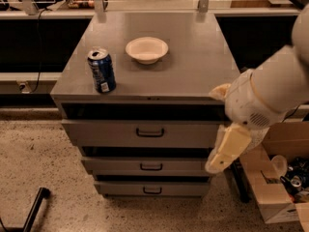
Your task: Open top drawer
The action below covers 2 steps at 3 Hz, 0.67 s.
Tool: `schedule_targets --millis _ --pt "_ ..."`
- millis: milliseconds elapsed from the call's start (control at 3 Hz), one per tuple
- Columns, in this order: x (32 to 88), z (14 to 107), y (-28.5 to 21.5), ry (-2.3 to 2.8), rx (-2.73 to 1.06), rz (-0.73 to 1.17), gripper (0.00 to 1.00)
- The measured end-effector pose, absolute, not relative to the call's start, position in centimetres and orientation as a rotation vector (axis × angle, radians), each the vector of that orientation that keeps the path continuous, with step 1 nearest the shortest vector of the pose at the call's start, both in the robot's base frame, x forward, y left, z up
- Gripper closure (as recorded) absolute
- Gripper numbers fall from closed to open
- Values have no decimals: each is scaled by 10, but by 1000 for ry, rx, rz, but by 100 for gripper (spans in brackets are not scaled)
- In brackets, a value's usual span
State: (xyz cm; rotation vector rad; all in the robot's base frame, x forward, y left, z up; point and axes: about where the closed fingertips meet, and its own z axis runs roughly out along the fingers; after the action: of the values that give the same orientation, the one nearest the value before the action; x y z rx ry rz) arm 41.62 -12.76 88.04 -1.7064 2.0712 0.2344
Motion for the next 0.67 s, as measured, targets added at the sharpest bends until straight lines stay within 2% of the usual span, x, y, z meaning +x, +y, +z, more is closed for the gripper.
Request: schedule_targets --millis 333,667 --pt "412 842 -106 2054 -1716 254 0" --pt "418 831 -104 2083 -1744 283 0"
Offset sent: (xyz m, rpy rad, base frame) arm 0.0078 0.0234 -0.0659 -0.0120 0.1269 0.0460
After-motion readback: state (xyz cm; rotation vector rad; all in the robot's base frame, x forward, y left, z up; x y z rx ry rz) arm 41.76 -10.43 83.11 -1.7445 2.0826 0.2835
